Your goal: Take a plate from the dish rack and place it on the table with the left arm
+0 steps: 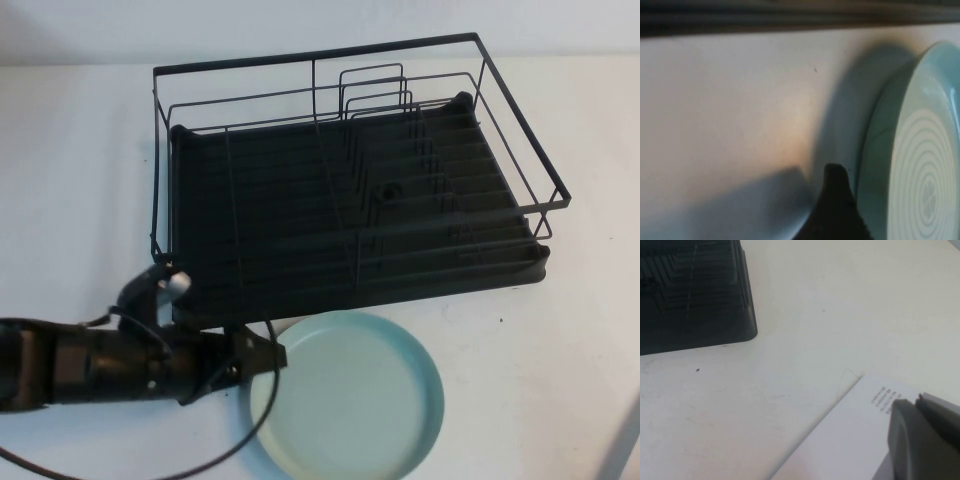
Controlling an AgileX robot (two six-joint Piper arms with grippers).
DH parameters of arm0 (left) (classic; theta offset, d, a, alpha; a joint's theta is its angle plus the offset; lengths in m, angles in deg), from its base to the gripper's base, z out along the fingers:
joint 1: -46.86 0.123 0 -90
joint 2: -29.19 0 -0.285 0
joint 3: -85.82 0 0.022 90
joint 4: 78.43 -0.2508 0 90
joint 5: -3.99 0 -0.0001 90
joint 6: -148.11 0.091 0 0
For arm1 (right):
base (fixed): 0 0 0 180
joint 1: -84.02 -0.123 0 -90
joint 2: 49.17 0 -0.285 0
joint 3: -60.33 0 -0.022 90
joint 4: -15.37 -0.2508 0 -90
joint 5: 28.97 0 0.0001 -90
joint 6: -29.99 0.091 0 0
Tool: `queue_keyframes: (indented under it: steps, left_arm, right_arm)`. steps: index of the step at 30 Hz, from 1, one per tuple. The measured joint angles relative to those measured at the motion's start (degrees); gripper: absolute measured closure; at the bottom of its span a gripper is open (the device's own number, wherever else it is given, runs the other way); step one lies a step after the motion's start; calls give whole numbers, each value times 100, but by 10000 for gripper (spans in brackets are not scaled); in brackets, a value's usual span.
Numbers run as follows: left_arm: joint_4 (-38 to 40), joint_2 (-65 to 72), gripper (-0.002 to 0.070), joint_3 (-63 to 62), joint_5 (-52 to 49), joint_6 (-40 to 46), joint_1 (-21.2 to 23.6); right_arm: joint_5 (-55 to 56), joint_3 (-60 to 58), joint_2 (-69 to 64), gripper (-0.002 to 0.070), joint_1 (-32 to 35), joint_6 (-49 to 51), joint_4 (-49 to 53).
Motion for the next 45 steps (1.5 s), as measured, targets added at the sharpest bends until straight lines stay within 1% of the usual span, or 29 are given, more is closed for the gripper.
queue_keyframes:
  steps: [2,4,6,7,9,10,11,13,14,17,22,25,27,31,37,40,42,45]
  left_arm:
    - [-59,-60,195,0,-248,22,328]
    - [-156,-207,184,0,-651,22,759]
    - [-267,-476,188,0,-1145,8,1206]
    - [-357,-651,204,0,-1401,-25,1463]
    - [-631,-1037,281,0,-1806,-115,1900]
    - [-857,-1294,342,0,-1936,-179,2106]
    - [-1138,-1579,417,0,-2000,-253,2268]
    - [-1797,-2146,552,0,-2004,-361,2413]
    - [-2109,-2480,596,0,-1963,-447,2418]
    - [-2743,-3540,652,80,-1619,-773,2242]
    - [-3729,-5281,673,137,-919,-1541,1861]
    - [-4190,-6335,674,148,-1015,-2017,1823]
    - [-4479,-7036,675,148,-1161,-2057,1796]
    - [-5374,-8130,675,137,-1199,-2451,1796]
    - [-6865,-8983,676,126,-1223,-4380,1796]
    - [-7314,-9090,676,144,-1147,-4902,1788]
    - [-7430,-9117,676,282,-844,-5122,1773]
    - [-7694,-9230,676,721,15,-5622,1734]
  right_arm:
    - [0,0,0,694,0,0,0]
    - [0,0,0,694,0,0,0]
    - [0,0,0,694,0,0,0]
    - [0,0,0,694,0,0,0]
    - [0,0,0,694,0,0,0]
    - [0,0,0,694,0,0,0]
    - [0,0,0,694,0,0,0]
    - [0,0,0,694,0,0,0]
    - [0,0,0,694,0,0,0]
    - [0,0,0,694,0,0,0]
    - [0,0,0,694,0,0,0]
    - [0,0,0,694,0,0,0]
    - [0,0,0,694,0,0,0]
    - [0,0,0,694,0,0,0]
    - [0,0,0,694,0,0,0]
    - [0,0,0,694,0,0,0]
    - [0,0,0,694,0,0,0]
    - [0,0,0,694,0,0,0]
